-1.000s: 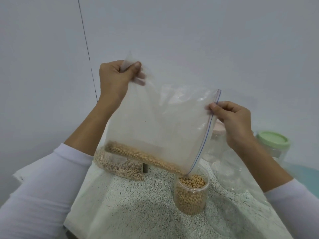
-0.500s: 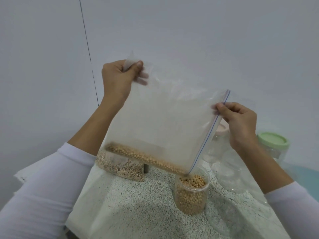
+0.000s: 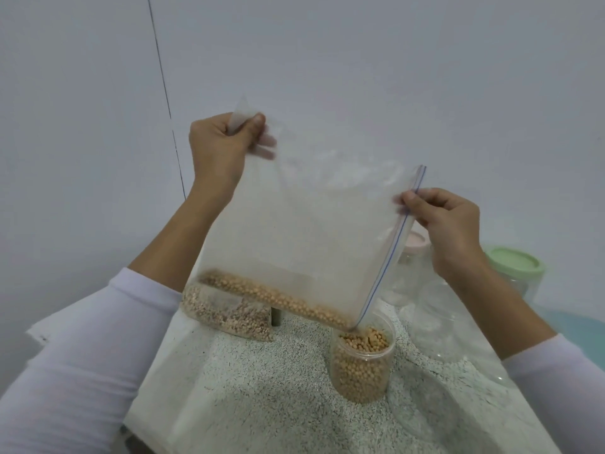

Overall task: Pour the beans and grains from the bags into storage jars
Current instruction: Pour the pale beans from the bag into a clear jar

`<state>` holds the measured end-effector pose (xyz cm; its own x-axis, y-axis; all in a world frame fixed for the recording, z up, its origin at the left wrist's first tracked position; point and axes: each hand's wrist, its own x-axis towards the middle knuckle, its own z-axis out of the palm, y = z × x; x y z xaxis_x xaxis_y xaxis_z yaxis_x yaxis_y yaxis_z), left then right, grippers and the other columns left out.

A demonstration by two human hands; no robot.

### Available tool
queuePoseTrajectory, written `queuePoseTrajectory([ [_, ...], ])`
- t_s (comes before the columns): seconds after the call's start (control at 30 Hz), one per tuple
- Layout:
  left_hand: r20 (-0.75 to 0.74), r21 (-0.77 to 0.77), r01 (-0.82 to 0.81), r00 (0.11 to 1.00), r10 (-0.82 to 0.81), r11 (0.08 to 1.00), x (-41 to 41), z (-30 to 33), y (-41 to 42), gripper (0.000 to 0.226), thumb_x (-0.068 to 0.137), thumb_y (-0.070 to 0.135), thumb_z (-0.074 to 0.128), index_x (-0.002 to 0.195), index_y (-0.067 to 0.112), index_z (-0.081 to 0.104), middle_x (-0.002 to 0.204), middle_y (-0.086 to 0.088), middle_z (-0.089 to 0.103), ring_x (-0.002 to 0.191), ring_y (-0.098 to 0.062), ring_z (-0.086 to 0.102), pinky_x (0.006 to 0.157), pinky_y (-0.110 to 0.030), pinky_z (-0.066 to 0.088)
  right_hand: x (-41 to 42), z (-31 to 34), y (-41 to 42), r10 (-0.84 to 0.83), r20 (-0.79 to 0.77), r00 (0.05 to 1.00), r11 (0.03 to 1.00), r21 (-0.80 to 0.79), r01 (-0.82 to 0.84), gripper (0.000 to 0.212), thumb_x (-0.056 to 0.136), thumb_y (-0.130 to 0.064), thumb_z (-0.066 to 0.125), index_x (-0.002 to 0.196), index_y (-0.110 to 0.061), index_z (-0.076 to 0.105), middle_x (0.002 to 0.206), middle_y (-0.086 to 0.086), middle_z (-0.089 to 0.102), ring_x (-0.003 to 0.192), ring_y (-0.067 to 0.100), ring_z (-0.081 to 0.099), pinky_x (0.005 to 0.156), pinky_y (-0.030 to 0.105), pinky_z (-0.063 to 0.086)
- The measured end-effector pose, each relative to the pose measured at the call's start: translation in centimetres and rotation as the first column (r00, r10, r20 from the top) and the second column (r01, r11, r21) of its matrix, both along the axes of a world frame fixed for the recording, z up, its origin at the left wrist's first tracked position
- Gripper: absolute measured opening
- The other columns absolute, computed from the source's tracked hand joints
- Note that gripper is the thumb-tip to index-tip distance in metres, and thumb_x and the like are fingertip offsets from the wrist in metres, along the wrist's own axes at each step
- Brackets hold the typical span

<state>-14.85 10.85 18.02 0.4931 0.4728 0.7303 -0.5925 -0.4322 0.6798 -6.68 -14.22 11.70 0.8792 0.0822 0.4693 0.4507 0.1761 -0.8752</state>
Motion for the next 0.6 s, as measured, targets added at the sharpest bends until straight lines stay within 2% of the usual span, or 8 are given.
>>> queuePoseTrajectory([
  [0.1,-0.008,0.014,0.024,1.0,-0.024,1.0,0.06,-0.27,-0.02,0.019,0.088,0.014,0.066,0.07,0.011,0.07,0.062,0.003,0.07,0.061,-0.025,0.069,0.073,-0.052,0.057,-0.09,-0.06,0.04,0.004,-0.007,1.0,0.999,-0.039,-0.005,0.013,0.086,-0.009,0.066,0.075,-0.015,0.068,0.071,-0.01,0.072,0.063,0.005,0.064,0.09,0.028,0.044],
  [0.17,0.017,-0.001,-0.004,1.0,0.004,1.0,0.06,-0.06,0.19,0.019,0.089,0.016,0.066,0.07,0.012,0.07,0.062,0.003,0.071,0.06,-0.024,0.069,0.074,-0.05,0.057,0.09,0.15,-0.11,-0.016,-0.003,1.0,1.0,0.017,0.016,0.012,0.086,-0.008,0.066,0.075,-0.013,0.067,0.069,-0.01,0.072,0.061,0.006,0.063,0.083,0.023,0.047],
  [0.3,-0.018,0.055,0.038,0.999,-0.037,0.998,0.3,0.15,-0.22,0.019,0.088,0.013,0.066,0.07,0.009,0.07,0.062,0.002,0.07,0.062,-0.028,0.069,0.07,-0.054,0.056,-0.04,-0.06,0.31,0.011,-0.007,1.0,0.999,-0.048,-0.011,0.013,0.086,-0.008,0.065,0.074,-0.013,0.068,0.07,-0.01,0.072,0.059,0.005,0.062,0.078,0.02,0.044],
  [0.4,0.017,0.028,-0.002,1.0,0.002,1.0,0.3,0.37,-0.13,0.021,0.088,0.015,0.067,0.068,0.014,0.07,0.061,0.004,0.07,0.061,-0.024,0.069,0.072,-0.05,0.057,-0.03,0.06,0.09,-0.035,0.005,0.999,0.999,0.02,0.034,0.013,0.086,-0.008,0.066,0.075,-0.014,0.067,0.069,-0.011,0.072,0.06,0.005,0.063,0.078,0.019,0.045],
  [0.53,-0.018,0.082,0.043,0.999,-0.042,0.996,0.32,0.46,-0.36,0.019,0.089,0.012,0.066,0.071,0.006,0.07,0.061,0.003,0.07,0.061,-0.025,0.069,0.067,-0.047,0.058,-0.14,0.03,0.13,0.004,0.0,1.0,0.999,-0.037,-0.004,0.013,0.086,-0.009,0.066,0.075,-0.016,0.067,0.07,-0.011,0.072,0.06,0.005,0.063,0.078,0.021,0.044],
  [0.6,0.014,0.05,0.018,1.0,-0.018,0.999,0.39,0.5,-0.33,0.02,0.089,0.014,0.066,0.069,0.01,0.07,0.062,0.003,0.07,0.06,-0.024,0.069,0.068,-0.044,0.058,0.02,0.02,-0.03,-0.022,0.003,1.0,1.0,0.02,0.022,0.013,0.086,-0.009,0.066,0.074,-0.015,0.067,0.069,-0.01,0.072,0.06,0.006,0.063,0.076,0.018,0.044],
])
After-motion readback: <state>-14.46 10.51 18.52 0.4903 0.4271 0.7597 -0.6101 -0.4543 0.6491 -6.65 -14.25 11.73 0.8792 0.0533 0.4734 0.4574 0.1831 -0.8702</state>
